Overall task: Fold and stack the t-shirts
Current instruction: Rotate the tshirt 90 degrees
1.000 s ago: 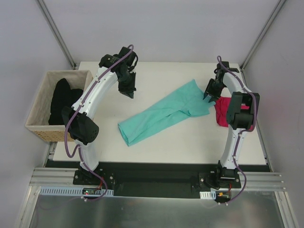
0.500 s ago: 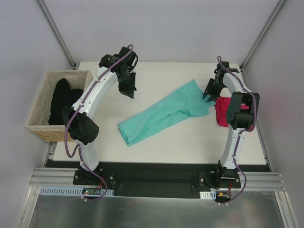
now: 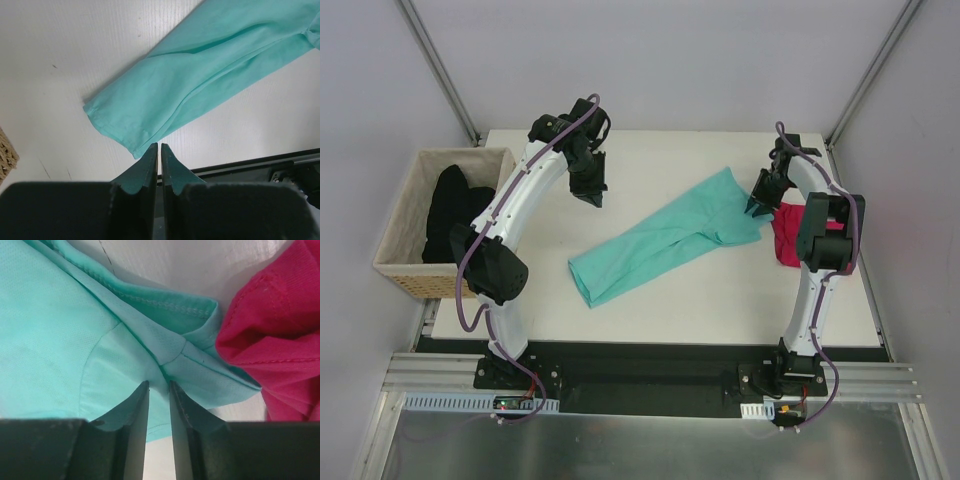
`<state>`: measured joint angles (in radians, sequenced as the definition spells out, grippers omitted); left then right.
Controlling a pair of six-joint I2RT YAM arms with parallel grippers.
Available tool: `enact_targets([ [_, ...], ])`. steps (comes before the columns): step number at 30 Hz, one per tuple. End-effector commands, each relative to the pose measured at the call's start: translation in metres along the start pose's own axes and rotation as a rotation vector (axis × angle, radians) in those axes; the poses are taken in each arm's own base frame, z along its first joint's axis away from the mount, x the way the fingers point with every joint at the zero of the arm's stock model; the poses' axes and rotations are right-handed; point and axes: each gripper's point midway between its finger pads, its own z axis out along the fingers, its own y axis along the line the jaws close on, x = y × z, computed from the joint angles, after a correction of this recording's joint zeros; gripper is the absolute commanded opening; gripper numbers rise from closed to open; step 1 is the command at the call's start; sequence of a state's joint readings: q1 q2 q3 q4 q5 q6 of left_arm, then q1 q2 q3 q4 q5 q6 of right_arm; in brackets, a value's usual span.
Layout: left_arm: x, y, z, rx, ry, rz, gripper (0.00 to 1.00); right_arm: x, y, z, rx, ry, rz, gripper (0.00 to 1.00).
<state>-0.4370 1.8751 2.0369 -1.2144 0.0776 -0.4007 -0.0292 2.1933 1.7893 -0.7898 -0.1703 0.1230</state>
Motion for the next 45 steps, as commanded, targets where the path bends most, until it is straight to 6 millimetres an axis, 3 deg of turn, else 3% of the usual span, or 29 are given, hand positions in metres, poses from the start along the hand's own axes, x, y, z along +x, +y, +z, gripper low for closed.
enact_targets([
  [1,0.0,0.0,-0.023,0.014,-0.031,-0.009,0.06,0.002,0.002,0.007,-0.02,0.019,0.017,0.22],
  [3,0.0,0.0,-0.023,0.014,-0.032,-0.008,0.06,0.002,0.002,0.007,-0.018,0.019,0.015,0.13],
  [7,0.0,0.003,-0.023,0.002,-0.032,-0.007,0.06,0.0,0.003,0.006,-0.016,0.016,0.016,0.05],
  [12,0.0,0.004,-0.024,-0.004,-0.037,-0.004,0.06,-0.012,0.006,-0.001,-0.011,-0.004,-0.002,0.04],
  [19,-0.002,0.006,-0.023,-0.014,-0.043,-0.006,0.06,-0.042,0.02,-0.02,-0.024,-0.059,-0.033,0.05],
  [26,-0.003,0.008,-0.022,-0.023,-0.045,-0.006,0.05,-0.038,0.021,-0.009,-0.036,-0.025,-0.032,0.06],
  [28,-0.003,0.008,-0.022,-0.024,-0.044,-0.003,0.05,-0.035,0.02,-0.005,-0.04,-0.01,-0.028,0.07],
  [32,-0.002,0.009,-0.02,-0.025,-0.038,-0.002,0.05,-0.025,0.017,0.004,-0.03,0.027,-0.033,0.3],
  [35,-0.002,0.009,-0.02,-0.024,-0.037,0.0,0.05,-0.023,0.015,0.002,-0.02,0.028,-0.037,0.36],
  [45,-0.007,0.005,-0.018,-0.008,-0.045,0.002,0.05,-0.056,0.034,-0.058,-0.032,-0.139,-0.076,0.38],
])
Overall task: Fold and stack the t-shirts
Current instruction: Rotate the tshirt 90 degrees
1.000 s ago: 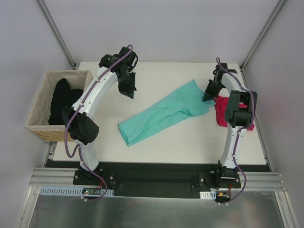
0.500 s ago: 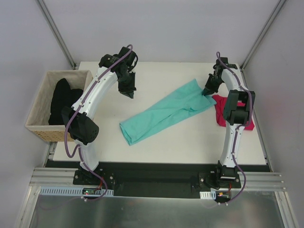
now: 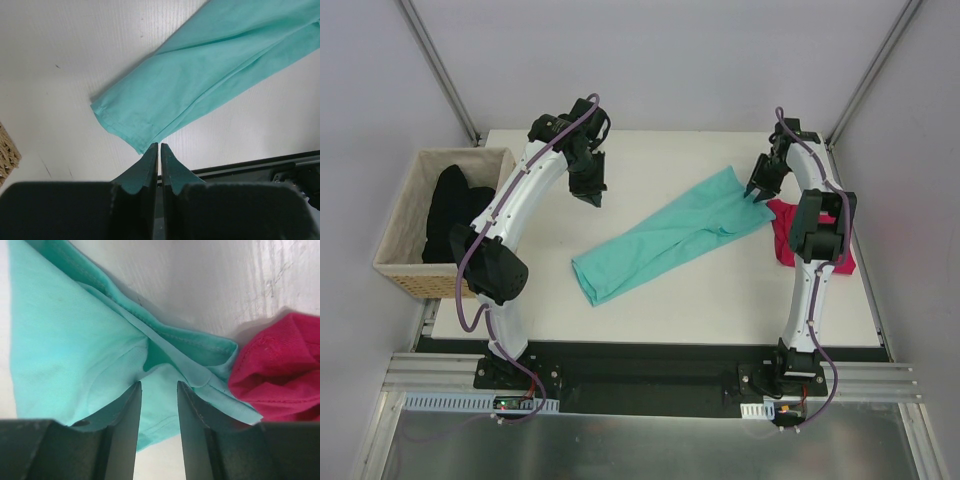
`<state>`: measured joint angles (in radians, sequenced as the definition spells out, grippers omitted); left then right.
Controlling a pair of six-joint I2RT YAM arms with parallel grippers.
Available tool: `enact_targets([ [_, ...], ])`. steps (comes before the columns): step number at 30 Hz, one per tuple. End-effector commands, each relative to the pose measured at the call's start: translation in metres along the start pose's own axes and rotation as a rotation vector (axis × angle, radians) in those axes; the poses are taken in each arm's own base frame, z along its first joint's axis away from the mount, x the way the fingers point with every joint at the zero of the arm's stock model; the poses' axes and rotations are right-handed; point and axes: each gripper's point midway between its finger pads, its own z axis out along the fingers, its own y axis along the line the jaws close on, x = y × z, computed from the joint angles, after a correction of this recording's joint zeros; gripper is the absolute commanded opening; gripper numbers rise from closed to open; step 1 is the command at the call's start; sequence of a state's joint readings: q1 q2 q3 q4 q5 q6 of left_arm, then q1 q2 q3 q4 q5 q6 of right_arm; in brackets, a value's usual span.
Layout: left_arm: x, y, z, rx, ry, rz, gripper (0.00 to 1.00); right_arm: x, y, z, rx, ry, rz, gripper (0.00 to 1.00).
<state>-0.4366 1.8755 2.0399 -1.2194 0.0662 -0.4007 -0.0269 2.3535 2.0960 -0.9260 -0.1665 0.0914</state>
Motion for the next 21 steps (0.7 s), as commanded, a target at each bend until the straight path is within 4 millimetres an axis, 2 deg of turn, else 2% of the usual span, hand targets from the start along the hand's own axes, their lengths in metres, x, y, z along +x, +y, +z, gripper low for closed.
enact_targets([
  [1,-0.006,0.002,-0.017,0.007,-0.044,0.004,0.05,-0.021,0.023,-0.064,-0.041,-0.139,-0.046,0.37],
  [5,-0.007,0.002,-0.017,0.016,-0.054,0.005,0.05,-0.016,0.028,-0.071,-0.049,-0.146,-0.062,0.34],
  [6,-0.006,0.001,-0.016,0.016,-0.053,0.007,0.05,-0.01,0.04,-0.067,-0.058,-0.139,-0.088,0.33],
  [9,-0.007,0.002,-0.018,0.016,-0.062,0.01,0.05,0.004,0.051,-0.053,-0.071,-0.091,-0.111,0.14],
  [12,-0.007,0.004,-0.02,0.009,-0.067,0.016,0.05,0.019,0.059,-0.04,-0.074,-0.047,-0.133,0.01],
  [17,-0.004,0.007,-0.023,0.002,-0.071,0.016,0.05,0.036,0.076,-0.017,-0.086,0.006,-0.16,0.01],
  [21,-0.003,0.01,-0.026,-0.006,-0.08,0.015,0.05,0.042,0.08,-0.005,-0.104,0.042,-0.141,0.01],
])
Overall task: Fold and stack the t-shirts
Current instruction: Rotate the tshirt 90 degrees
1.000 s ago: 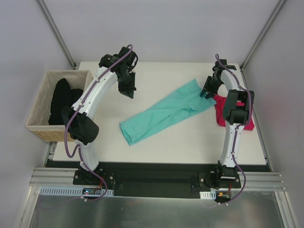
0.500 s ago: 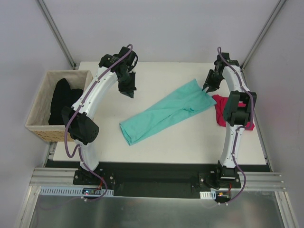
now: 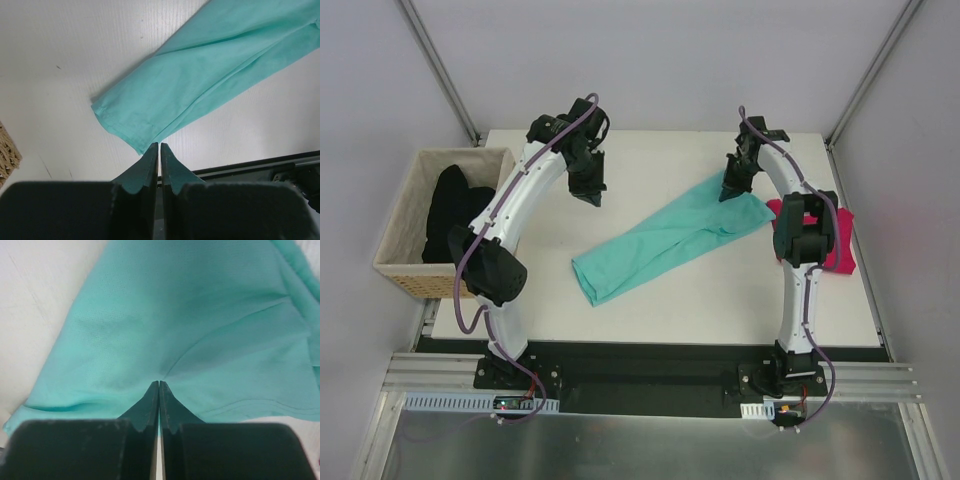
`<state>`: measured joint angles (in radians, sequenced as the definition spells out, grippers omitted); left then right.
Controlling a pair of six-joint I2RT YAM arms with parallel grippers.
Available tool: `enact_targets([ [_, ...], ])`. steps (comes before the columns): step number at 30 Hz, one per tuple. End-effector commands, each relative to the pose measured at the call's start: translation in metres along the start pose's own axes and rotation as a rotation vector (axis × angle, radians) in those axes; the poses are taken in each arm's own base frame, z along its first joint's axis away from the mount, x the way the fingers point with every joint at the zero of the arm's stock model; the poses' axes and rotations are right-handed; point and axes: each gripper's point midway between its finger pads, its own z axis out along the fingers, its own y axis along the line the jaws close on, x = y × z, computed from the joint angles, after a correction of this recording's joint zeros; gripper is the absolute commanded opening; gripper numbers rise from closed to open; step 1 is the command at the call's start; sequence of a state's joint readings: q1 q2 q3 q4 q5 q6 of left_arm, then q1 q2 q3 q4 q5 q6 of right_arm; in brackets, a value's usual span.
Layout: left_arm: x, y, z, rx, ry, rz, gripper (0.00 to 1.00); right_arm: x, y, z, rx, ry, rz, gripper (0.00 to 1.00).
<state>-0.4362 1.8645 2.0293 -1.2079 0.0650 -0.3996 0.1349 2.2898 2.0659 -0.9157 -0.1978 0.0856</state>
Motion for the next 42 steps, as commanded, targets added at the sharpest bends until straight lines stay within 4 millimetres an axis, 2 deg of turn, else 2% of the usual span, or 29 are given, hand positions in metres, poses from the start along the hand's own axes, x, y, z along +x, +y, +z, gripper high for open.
enact_targets([
  [1,-0.002,0.011,-0.027,-0.011,-0.071,0.012,0.05,0.001,0.004,0.009,-0.03,0.023,0.03,0.01],
  [7,0.004,0.023,-0.022,-0.049,-0.057,-0.006,0.06,0.005,0.003,0.015,-0.021,0.001,0.068,0.01],
  [15,0.013,0.026,0.006,-0.058,0.02,-0.009,0.04,0.01,-0.001,0.018,-0.004,-0.012,0.11,0.01],
  [22,0.004,0.025,0.002,-0.042,-0.001,-0.002,0.04,0.014,-0.004,0.03,-0.001,0.019,0.125,0.01],
  [26,0.002,0.033,0.0,-0.05,0.006,-0.021,0.04,0.012,0.001,0.038,-0.022,0.044,0.113,0.01],
  [27,0.002,0.034,0.0,-0.051,0.009,-0.025,0.04,0.005,0.006,0.036,-0.04,0.032,0.094,0.01],
  [28,0.002,0.035,0.0,-0.055,0.011,-0.028,0.04,0.008,0.005,0.043,-0.036,0.059,0.089,0.01],
  [30,0.003,0.038,0.0,-0.058,0.022,-0.039,0.04,0.007,0.009,0.044,-0.062,0.081,0.05,0.01],
  [31,0.003,0.039,0.0,-0.061,0.022,-0.043,0.04,0.0,0.011,0.048,-0.071,0.078,0.039,0.01],
  [37,0.006,0.044,0.0,-0.071,0.04,-0.064,0.04,-0.002,0.021,0.059,-0.166,0.09,-0.018,0.01],
  [42,0.005,0.044,-0.002,-0.069,0.047,-0.075,0.04,-0.001,0.038,0.06,-0.295,0.099,-0.107,0.01],
])
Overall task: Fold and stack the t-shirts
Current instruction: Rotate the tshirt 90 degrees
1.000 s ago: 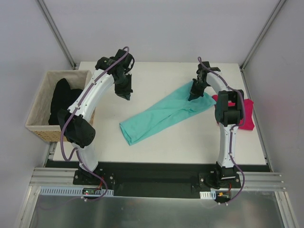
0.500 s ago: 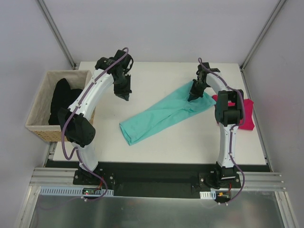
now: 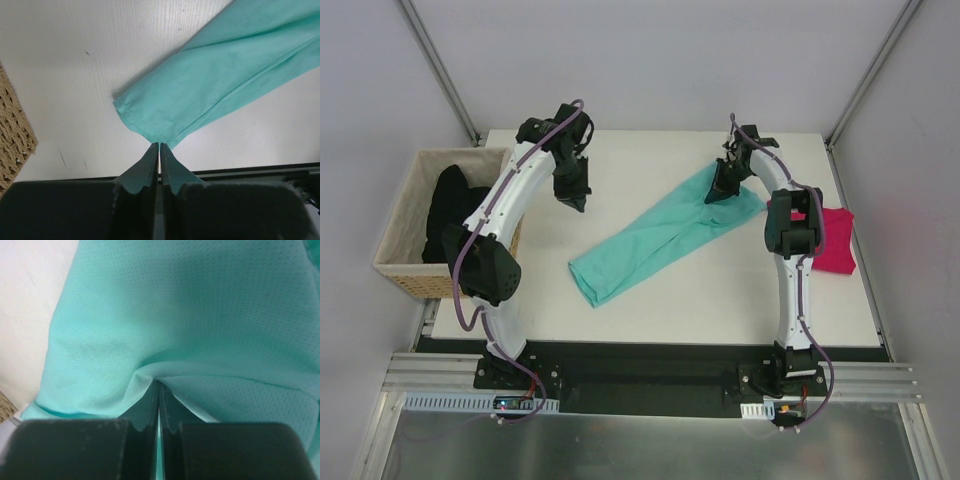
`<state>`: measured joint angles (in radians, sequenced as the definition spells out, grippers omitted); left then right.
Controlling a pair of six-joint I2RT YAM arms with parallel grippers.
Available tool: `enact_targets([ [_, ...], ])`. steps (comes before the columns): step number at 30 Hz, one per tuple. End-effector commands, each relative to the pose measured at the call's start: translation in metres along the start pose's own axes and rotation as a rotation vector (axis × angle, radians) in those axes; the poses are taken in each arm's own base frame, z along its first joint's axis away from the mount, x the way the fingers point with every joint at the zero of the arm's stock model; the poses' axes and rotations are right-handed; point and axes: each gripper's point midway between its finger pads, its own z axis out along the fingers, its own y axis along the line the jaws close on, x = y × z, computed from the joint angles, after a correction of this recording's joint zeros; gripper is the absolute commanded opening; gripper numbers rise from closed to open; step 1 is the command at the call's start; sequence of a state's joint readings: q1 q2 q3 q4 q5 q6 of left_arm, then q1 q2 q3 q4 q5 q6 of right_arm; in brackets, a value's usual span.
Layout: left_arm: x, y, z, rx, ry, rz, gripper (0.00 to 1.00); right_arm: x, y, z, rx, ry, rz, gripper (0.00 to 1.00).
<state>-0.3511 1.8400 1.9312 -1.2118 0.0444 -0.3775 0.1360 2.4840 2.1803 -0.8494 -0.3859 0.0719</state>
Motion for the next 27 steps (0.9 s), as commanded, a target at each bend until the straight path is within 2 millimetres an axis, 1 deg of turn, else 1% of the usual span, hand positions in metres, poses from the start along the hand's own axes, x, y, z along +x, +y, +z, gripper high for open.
enact_targets([
  [1,-0.002,0.001,-0.013,0.009,0.001,-0.014,0.04,0.002,0.016,0.006,-0.139,0.034,-0.11,0.01],
  [5,-0.004,-0.001,-0.015,0.016,0.002,-0.01,0.04,0.001,0.027,0.004,-0.215,0.038,-0.183,0.02],
  [7,-0.005,-0.002,-0.017,0.024,-0.001,-0.006,0.04,0.003,0.026,0.004,-0.218,0.048,-0.201,0.03],
  [13,-0.004,-0.005,-0.021,0.044,-0.005,0.01,0.03,-0.005,0.025,-0.003,-0.214,0.027,-0.242,0.05],
  [17,-0.003,-0.002,-0.028,0.04,-0.025,0.019,0.03,0.002,0.026,-0.001,-0.236,0.046,-0.258,0.04],
  [21,0.006,0.002,-0.03,0.032,-0.013,0.019,0.03,-0.001,0.023,-0.002,-0.235,0.04,-0.275,0.03],
  [24,0.014,0.005,-0.033,0.034,-0.008,0.019,0.03,-0.007,0.027,-0.008,-0.238,0.019,-0.3,0.02],
  [27,0.02,0.007,-0.036,0.034,-0.008,0.022,0.03,-0.012,0.036,-0.017,-0.256,-0.004,-0.33,0.02],
])
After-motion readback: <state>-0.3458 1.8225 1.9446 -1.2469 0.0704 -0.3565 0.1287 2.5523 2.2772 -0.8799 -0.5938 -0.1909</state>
